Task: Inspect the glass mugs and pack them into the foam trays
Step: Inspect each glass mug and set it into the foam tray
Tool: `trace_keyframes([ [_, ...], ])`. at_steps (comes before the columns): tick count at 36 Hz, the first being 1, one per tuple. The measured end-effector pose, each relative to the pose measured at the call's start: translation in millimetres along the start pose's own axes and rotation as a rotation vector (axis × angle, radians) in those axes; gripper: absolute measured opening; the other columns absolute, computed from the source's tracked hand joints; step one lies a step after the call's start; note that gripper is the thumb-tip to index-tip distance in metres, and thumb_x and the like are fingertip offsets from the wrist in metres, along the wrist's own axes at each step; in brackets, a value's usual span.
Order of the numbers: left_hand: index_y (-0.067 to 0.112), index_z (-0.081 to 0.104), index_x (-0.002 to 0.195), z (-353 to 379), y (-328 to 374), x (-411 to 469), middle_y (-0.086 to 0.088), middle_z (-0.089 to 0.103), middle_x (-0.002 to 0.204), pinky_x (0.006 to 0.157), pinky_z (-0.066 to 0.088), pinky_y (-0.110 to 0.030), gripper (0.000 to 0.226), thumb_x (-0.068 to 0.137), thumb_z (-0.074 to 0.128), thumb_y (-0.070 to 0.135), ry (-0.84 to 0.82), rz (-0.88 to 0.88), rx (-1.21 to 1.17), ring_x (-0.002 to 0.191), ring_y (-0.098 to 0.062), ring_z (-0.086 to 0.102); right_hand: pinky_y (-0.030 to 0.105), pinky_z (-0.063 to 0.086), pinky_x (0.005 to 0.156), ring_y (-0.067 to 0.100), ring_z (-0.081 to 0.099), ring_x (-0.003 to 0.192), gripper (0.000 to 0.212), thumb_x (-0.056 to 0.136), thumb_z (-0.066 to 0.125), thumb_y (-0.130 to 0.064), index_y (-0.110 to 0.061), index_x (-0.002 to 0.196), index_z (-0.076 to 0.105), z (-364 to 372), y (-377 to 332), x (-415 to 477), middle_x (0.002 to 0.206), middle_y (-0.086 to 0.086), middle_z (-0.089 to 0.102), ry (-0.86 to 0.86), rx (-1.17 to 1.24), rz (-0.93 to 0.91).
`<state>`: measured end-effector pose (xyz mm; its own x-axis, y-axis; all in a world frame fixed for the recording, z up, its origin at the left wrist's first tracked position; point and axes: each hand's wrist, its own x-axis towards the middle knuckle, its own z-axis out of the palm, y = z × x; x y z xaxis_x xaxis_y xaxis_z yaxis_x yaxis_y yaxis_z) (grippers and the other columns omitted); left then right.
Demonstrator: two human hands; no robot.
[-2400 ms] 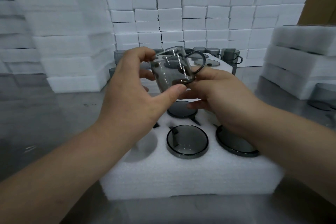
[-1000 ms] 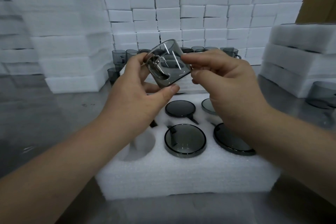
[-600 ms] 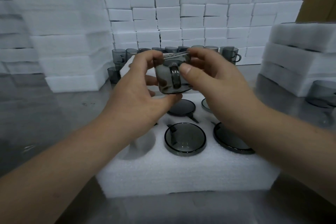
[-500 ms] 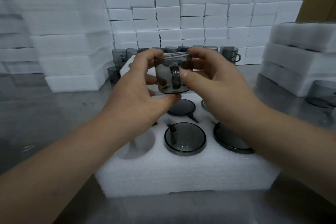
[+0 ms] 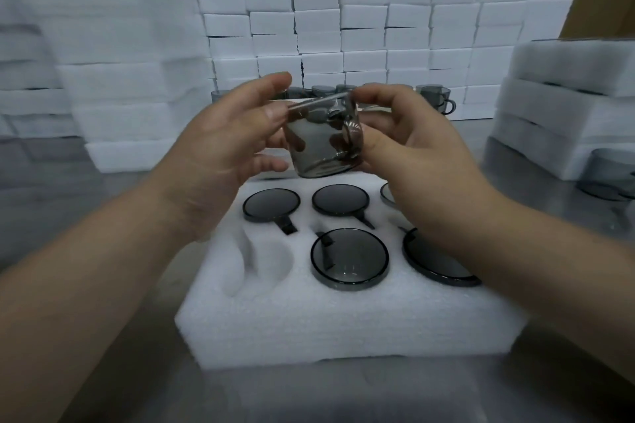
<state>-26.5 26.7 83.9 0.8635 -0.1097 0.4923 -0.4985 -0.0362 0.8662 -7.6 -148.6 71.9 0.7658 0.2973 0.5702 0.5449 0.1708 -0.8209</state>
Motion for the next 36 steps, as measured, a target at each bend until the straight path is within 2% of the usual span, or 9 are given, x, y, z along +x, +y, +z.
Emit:
trace_keyframes([
  [2,0.025,0.061,0.105,0.7,-0.4,-0.2,0.004,0.068,0.098,0.073,0.049,-0.034,0.047,0.061,0.062,0.043,0.023,-0.002,0.015,0.090,-0.019,0.062,0.022,0.053,0.075,0.002,0.065,0.077,0.024,0.085,0.064,-0.009,-0.026,0.098,0.051,0.4,-0.1,-0.6,0.086,-0.009,0.067,-0.007,-0.023,-0.011],
  [6,0.019,0.064,0.095,3.5,-1.0,1.9,0.005,0.072,0.087,0.076,0.054,-0.029,0.024,0.075,0.058,0.029,0.031,-0.039,-0.040,0.083,-0.014,0.067,0.022,0.051,0.082,-0.003,0.061,0.086,0.041,0.063,0.069,-0.033,-0.036,0.099,0.049,0.6,-1.4,-0.9,0.090,-0.015,0.060,0.029,-0.217,-0.042],
  [11,0.008,0.066,0.095,6.5,2.4,-0.3,-0.005,0.073,0.089,0.067,0.053,-0.020,0.025,0.075,0.055,0.019,-0.049,-0.081,-0.141,0.084,-0.016,0.070,0.018,0.045,0.076,-0.005,0.053,0.091,0.073,0.057,0.070,-0.042,-0.029,0.125,0.045,2.4,-2.1,-2.1,0.096,-0.018,0.053,0.034,-0.425,-0.067],
  [17,0.023,0.066,0.100,9.6,12.3,-5.6,0.009,0.072,0.096,0.076,0.052,-0.017,0.035,0.065,0.070,0.025,-0.104,0.021,0.046,0.096,-0.008,0.067,0.013,0.040,0.089,-0.009,0.050,0.107,0.111,0.048,0.071,-0.063,-0.031,0.144,0.025,4.8,-3.3,-5.7,0.107,-0.029,0.047,-0.101,-0.572,0.049],
  [21,0.058,0.059,0.098,13.4,15.1,-9.0,0.033,0.062,0.102,0.076,0.045,-0.006,0.043,0.055,0.062,0.056,-0.127,0.090,0.391,0.101,0.009,0.058,0.011,0.044,0.067,-0.008,0.058,0.077,0.087,0.050,0.067,-0.060,-0.035,0.129,0.040,7.3,-4.0,-5.2,0.079,-0.022,0.058,-0.158,-0.625,0.073],
  [24,0.074,0.050,0.094,15.2,17.5,-8.4,0.034,0.054,0.100,0.069,0.042,-0.001,0.046,0.049,0.054,0.069,-0.120,0.081,0.573,0.094,0.013,0.054,0.007,0.041,0.061,-0.011,0.056,0.069,0.073,0.056,0.072,-0.054,-0.035,0.121,0.046,6.3,-3.2,-3.9,0.071,-0.025,0.057,-0.157,-0.606,0.067],
  [27,0.073,0.050,0.096,12.1,20.7,-8.1,0.034,0.058,0.095,0.066,0.046,-0.005,0.051,0.046,0.055,0.067,-0.156,0.051,0.614,0.086,0.008,0.059,0.008,0.043,0.063,-0.012,0.056,0.073,0.081,0.054,0.070,-0.056,-0.036,0.127,0.041,5.9,-2.1,-3.5,0.072,-0.033,0.057,-0.191,-0.587,0.080],
  [31,0.064,0.060,0.091,-3.2,33.1,-4.4,0.029,0.064,0.098,0.071,0.052,-0.016,0.050,0.045,0.061,0.046,-0.199,0.040,0.622,0.086,0.005,0.064,0.020,0.047,0.084,-0.003,0.056,0.101,0.108,0.050,0.068,-0.063,-0.032,0.143,0.024,5.2,0.4,-4.2,0.114,-0.018,0.056,-0.210,-0.526,0.118],
  [36,0.048,0.069,0.085,-26.4,47.2,-3.0,0.013,0.070,0.092,0.068,0.047,-0.031,0.047,0.041,0.056,0.038,-0.290,0.034,0.591,0.079,-0.007,0.066,0.011,0.049,0.069,-0.002,0.056,0.100,0.083,0.067,0.065,-0.045,-0.030,0.141,0.029,5.3,-1.6,-6.0,0.112,-0.017,0.053,-0.141,-0.345,0.137],
])
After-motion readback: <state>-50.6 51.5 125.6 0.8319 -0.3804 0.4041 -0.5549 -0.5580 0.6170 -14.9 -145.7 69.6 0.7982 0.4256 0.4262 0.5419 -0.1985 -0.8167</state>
